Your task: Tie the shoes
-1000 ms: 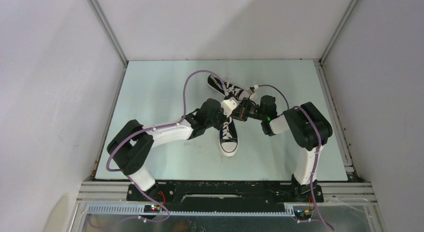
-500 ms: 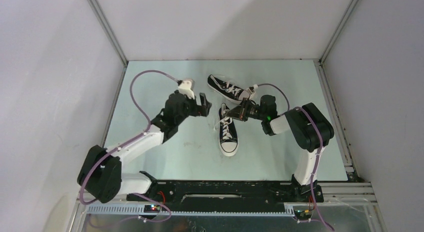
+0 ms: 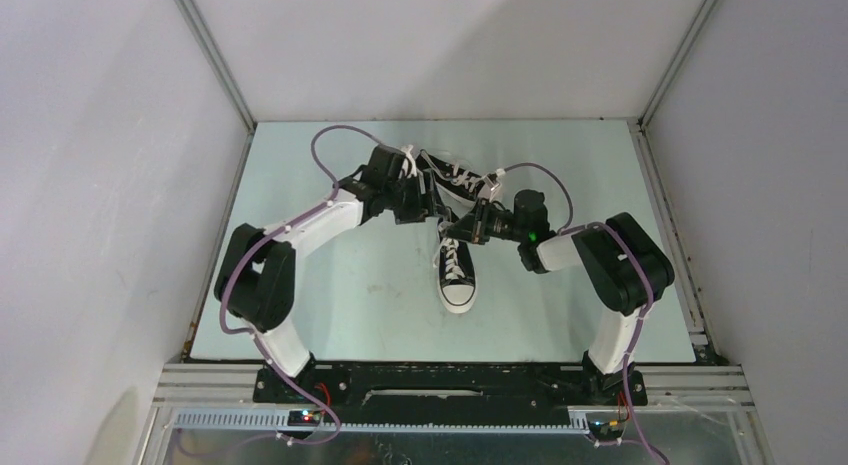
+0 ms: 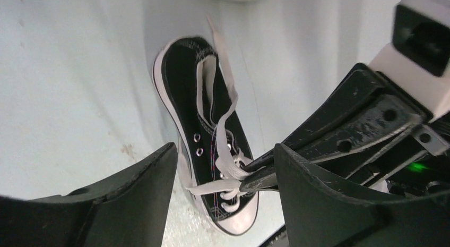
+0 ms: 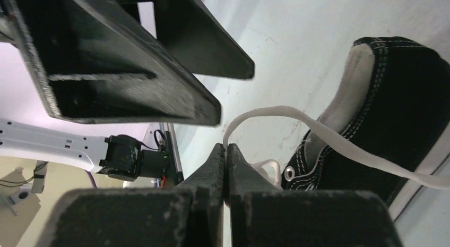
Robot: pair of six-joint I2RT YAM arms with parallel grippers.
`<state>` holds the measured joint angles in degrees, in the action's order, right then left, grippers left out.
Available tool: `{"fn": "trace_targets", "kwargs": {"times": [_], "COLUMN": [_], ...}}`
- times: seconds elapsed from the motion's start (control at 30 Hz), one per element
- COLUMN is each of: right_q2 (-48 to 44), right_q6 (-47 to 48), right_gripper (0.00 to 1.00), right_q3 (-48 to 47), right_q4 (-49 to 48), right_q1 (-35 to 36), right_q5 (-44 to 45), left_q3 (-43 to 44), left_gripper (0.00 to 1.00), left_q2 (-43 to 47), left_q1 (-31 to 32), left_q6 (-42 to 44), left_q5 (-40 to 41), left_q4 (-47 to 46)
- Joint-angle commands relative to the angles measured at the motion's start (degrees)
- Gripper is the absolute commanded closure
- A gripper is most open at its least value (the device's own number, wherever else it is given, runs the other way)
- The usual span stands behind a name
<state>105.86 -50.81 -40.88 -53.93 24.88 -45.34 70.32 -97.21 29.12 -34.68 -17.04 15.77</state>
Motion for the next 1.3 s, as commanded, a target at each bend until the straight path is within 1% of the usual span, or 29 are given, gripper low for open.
{"fn": "trace_targets", "kwargs": {"times": [0.0, 0.1, 0.23, 0.3, 0.37, 0.4, 0.43, 0.53, 0.57, 0.63, 0.77, 0.83, 0.9, 0.97, 1.0, 1.03, 1.07, 1.13, 1.27], "right_q2": [-2.7, -2.6, -2.6, -2.6, -2.6, -2.6, -2.5, -2.6, -2.7, -2.6, -2.6, -2.7, -2.7, -2.7, -2.7, -2.8, -2.8, -2.9, -2.9], "right_q6": [3.5, 3.5, 3.5, 3.5, 3.5, 3.5, 3.5, 3.4, 3.4, 3.4, 3.4, 3.4, 3.4, 3.3, 3.4, 3.4, 3.5, 3.6, 3.8], "right_gripper": [1.0, 1.0, 1.0, 1.0, 1.0, 1.0, 1.0, 1.0, 1.0, 1.0, 1.0, 1.0, 1.0, 1.0, 1.0, 1.0, 1.0, 1.0, 1.0], "right_q3": [-1.2, -1.2, -1.2, -1.2, -1.2, -1.2, -1.2, -1.2, -1.2, -1.2, -1.2, -1.2, -1.2, -1.2, -1.2, -1.2, -1.2, -1.2, -1.2], "right_q4": [-0.5, -0.7, -0.8, -0.7, -0.6, -0.6, -0.6, -0.6, -0.6, -0.6, -0.3, -0.3, -0.3, -0.3, -0.3, -0.3, -0.3, -0.2, -0.2], "right_q1": [0.9, 1.2, 1.3, 1.2, 1.2, 1.2, 1.2, 1.2, 1.2, 1.1, 0.9, 0.9, 0.7, 0.7, 0.8, 0.7, 0.7, 0.8, 1.0], "right_q5": [-0.8, -0.8, -0.8, -0.8, -0.8, -0.8, -0.8, -0.8, -0.8, -0.8, -0.8, -0.8, -0.8, -0.9, -0.9, -1.0, -1.0, -1.0, -1.0], "left_q3": [3.9, 4.2, 4.1, 4.0, 4.0, 4.0, 3.9, 4.1, 4.2, 4.8, 5.4, 5.3, 5.1, 4.8, 4.5, 4.0, 3.7, 2.9, 3.2], "left_gripper": [0.27, 0.3, 0.35, 0.41, 0.48, 0.5, 0.54, 0.61, 0.66, 0.71, 0.72, 0.75, 0.75, 0.7, 0.64, 0.61, 0.55, 0.5, 0.45], "left_q2": [-2.0, -2.9, -4.4, -5.0, -5.7, -5.9, -6.2, -6.8, -7.2, -7.9, -8.3, -8.3, -8.0, -7.5, -7.1, -6.9, -6.4, -6.0, -6.7], "left_q1": [0.1, 0.1, 0.3, 0.4, 0.4, 0.4, 0.4, 0.4, 0.4, 0.4, 0.3, 0.3, 0.2, 0.0, -0.1, -0.3, -0.5, -0.9, -0.9], "left_q6": [-1.5, -1.7, -2.3, -2.6, -3.1, -3.1, -3.3, -3.7, -3.8, -4.1, -4.1, -4.4, -4.4, -4.2, -4.0, -3.8, -3.7, -3.7, -3.7], "left_q5": [-5.7, -6.5, -7.4, -8.3, -9.0, -9.2, -9.3, -9.7, -9.9, -10.3, -10.1, -10.1, -10.1, -9.7, -9.4, -8.9, -8.6, -8.3, -10.0], "left_q4": [8.4, 8.9, 8.2, 7.6, 7.1, 6.8, 6.7, 5.8, 5.5, 5.2, 4.6, 4.3, 4.2, 4.5, 4.7, 4.9, 4.9, 4.7, 5.3]}}
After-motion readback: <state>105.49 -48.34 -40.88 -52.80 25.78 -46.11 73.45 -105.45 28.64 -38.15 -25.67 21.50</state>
